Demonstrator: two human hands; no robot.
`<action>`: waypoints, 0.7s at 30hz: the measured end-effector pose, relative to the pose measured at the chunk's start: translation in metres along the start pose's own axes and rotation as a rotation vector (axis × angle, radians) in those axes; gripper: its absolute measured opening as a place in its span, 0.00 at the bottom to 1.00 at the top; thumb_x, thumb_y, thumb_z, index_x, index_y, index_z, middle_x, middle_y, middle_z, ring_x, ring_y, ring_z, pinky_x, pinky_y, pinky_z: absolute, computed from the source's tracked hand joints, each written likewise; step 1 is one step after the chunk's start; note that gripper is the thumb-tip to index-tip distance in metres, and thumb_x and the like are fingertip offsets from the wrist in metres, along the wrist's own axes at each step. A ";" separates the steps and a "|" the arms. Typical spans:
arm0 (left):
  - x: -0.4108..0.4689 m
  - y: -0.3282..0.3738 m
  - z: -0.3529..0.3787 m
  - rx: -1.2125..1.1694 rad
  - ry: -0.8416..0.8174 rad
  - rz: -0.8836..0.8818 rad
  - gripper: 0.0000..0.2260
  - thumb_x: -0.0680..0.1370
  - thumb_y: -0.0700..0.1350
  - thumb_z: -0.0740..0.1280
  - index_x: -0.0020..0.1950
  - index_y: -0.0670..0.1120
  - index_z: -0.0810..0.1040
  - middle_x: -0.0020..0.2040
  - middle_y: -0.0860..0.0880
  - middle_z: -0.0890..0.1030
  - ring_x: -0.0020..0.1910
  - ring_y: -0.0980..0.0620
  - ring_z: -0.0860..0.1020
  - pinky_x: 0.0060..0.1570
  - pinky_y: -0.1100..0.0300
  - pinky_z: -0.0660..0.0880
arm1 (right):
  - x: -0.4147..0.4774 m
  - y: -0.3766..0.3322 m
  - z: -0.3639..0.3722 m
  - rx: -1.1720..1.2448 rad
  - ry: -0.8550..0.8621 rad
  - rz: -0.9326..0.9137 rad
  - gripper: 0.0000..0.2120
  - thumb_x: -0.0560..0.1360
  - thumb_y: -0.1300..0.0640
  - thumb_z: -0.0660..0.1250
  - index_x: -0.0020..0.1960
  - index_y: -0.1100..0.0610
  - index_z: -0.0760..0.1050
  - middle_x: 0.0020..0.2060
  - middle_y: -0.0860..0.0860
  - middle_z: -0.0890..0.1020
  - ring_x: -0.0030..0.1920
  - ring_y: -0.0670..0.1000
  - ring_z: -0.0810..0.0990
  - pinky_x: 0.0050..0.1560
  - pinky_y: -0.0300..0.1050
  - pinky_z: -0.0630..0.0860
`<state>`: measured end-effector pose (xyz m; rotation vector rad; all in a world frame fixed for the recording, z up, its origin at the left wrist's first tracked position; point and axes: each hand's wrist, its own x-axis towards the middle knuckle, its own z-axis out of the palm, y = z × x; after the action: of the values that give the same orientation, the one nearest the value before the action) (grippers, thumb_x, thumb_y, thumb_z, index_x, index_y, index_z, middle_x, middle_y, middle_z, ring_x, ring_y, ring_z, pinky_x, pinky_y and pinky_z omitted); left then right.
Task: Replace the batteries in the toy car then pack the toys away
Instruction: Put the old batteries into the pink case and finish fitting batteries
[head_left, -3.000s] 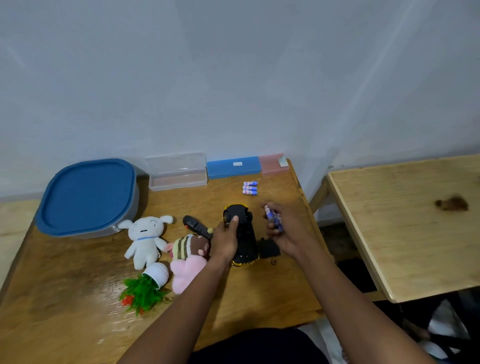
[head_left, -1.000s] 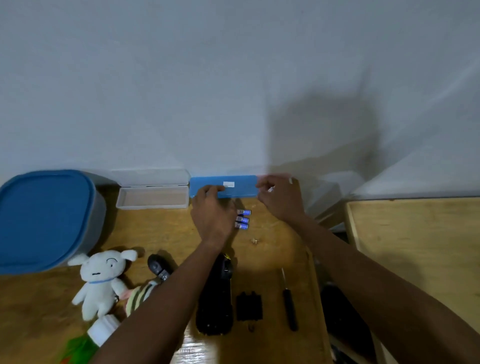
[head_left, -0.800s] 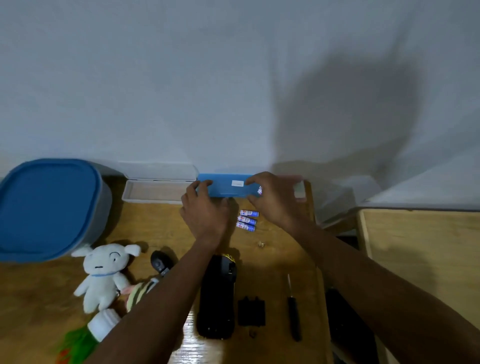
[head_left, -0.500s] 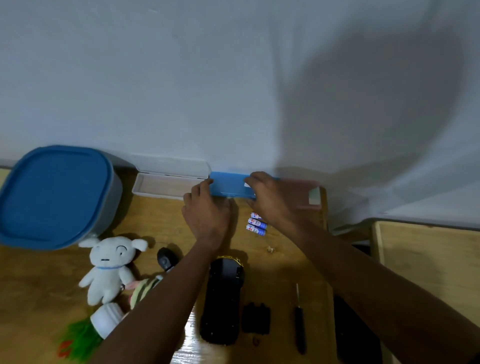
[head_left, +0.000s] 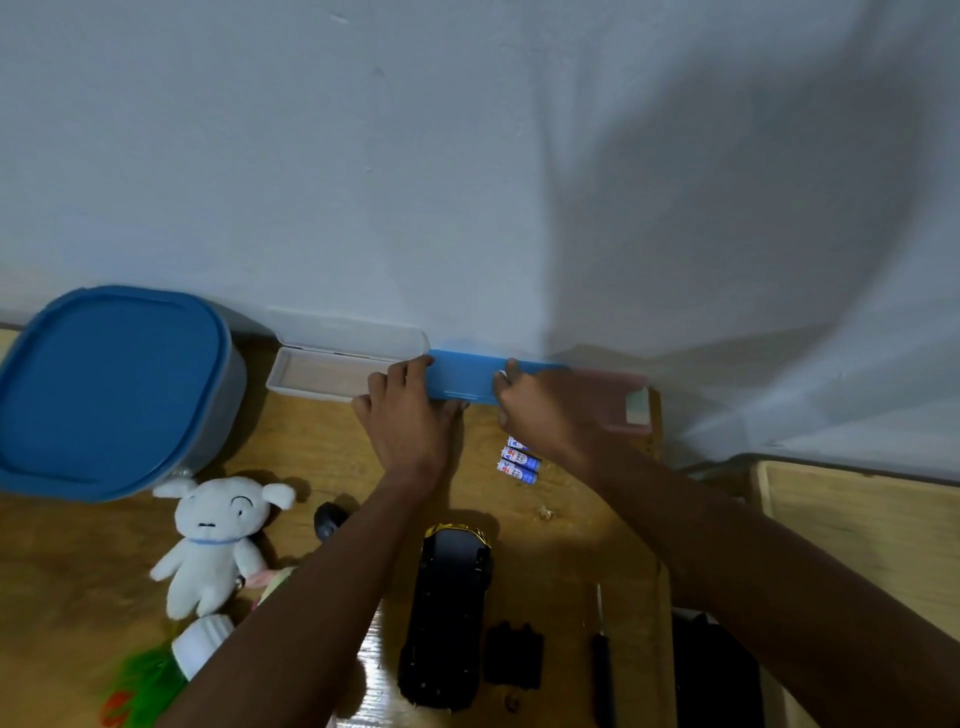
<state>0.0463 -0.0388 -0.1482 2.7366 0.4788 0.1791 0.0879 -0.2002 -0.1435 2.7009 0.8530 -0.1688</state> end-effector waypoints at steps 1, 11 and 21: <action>0.002 -0.002 0.000 0.010 0.001 0.014 0.29 0.69 0.59 0.76 0.68 0.52 0.75 0.61 0.49 0.80 0.60 0.45 0.73 0.52 0.50 0.62 | 0.000 0.001 0.001 -0.015 0.001 -0.013 0.13 0.68 0.54 0.71 0.50 0.59 0.81 0.49 0.57 0.84 0.23 0.56 0.77 0.26 0.39 0.66; 0.001 -0.004 -0.006 -0.097 -0.028 0.003 0.30 0.68 0.52 0.79 0.66 0.49 0.72 0.61 0.48 0.79 0.60 0.45 0.71 0.54 0.51 0.60 | 0.003 0.028 -0.025 0.452 0.092 -0.008 0.11 0.73 0.51 0.65 0.49 0.56 0.80 0.40 0.52 0.83 0.41 0.56 0.81 0.43 0.46 0.74; -0.014 -0.011 -0.011 0.013 -0.074 0.130 0.14 0.74 0.53 0.73 0.59 0.53 0.83 0.67 0.46 0.74 0.65 0.43 0.68 0.57 0.45 0.62 | 0.002 0.036 -0.017 0.365 0.609 -0.024 0.04 0.71 0.63 0.72 0.42 0.56 0.80 0.43 0.50 0.81 0.33 0.51 0.79 0.27 0.42 0.74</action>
<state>0.0273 -0.0305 -0.1427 2.7765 0.2828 0.1072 0.1104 -0.2217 -0.1186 3.1348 1.1006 0.5789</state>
